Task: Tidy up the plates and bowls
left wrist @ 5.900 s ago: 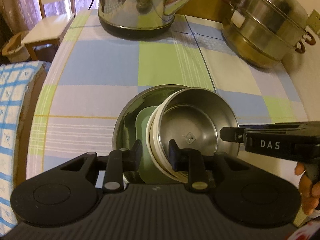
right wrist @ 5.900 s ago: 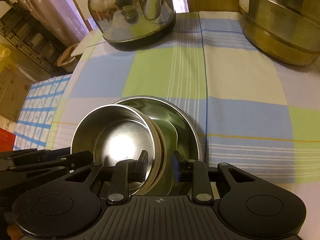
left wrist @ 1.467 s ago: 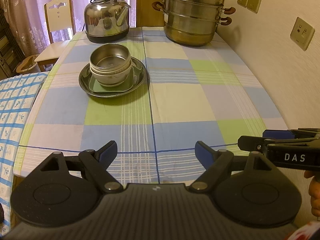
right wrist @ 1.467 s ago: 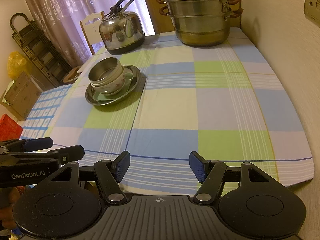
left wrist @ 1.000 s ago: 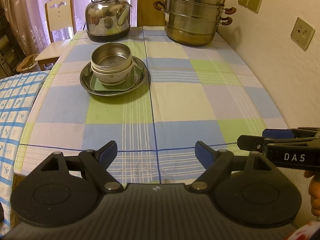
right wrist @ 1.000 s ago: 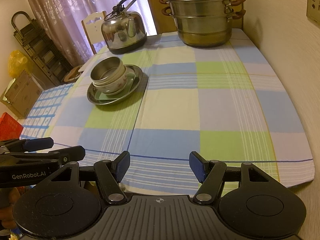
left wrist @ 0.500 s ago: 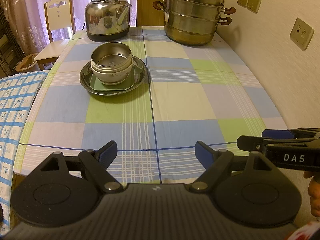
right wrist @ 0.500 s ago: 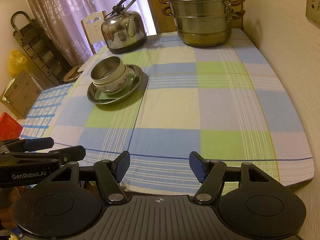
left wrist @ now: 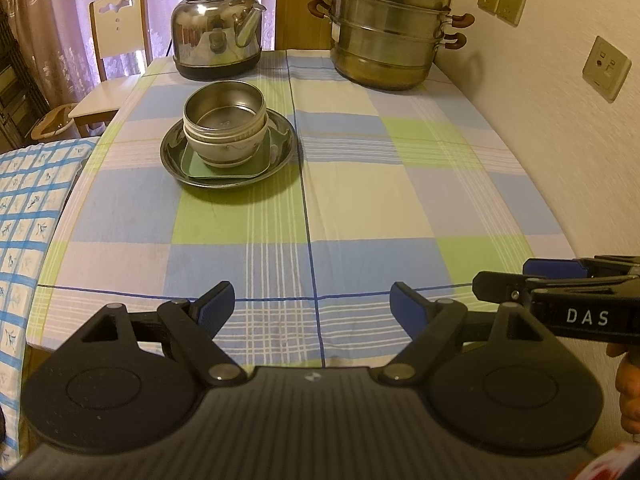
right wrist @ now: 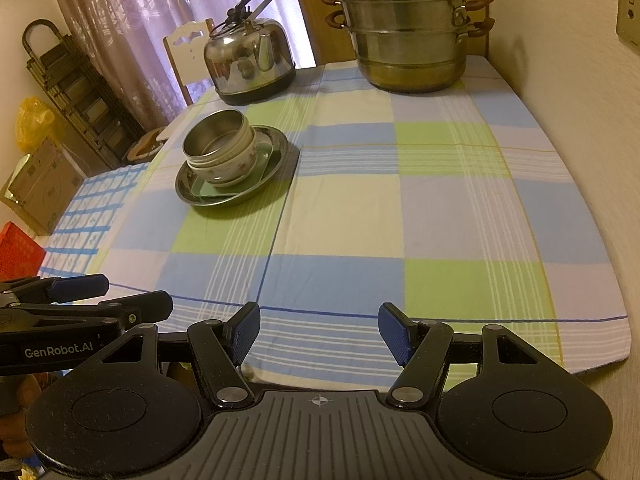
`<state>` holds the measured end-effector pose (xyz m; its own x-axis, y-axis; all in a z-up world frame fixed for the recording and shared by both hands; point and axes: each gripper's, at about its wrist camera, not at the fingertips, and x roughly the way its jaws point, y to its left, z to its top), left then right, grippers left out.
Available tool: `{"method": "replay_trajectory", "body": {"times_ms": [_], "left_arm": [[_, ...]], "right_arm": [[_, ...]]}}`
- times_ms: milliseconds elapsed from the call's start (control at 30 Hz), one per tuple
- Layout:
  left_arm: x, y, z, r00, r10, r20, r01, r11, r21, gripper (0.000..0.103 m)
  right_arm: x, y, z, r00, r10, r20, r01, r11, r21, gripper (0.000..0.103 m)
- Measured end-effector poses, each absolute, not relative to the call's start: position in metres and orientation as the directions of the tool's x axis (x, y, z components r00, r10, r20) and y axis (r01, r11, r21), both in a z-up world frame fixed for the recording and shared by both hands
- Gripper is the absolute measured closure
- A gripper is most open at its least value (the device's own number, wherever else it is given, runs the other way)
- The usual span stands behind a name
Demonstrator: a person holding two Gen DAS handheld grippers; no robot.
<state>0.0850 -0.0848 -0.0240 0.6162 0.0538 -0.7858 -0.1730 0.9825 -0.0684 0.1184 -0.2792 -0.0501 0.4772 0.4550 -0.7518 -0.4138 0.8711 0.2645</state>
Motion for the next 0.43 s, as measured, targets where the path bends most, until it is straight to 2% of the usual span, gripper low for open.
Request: {"method": "replay_trajectory", "body": {"times_ms": [433], "left_arm": [[0.0910,-0.0828,-0.0271,0.602,0.041,-0.797,-0.169,0.983,-0.078,0.019]], "right_arm": [[0.1205,-0.2761,-0.0521,0.472,0.454,-0.756,-0.414,0.871,0.266,0.037]]}}
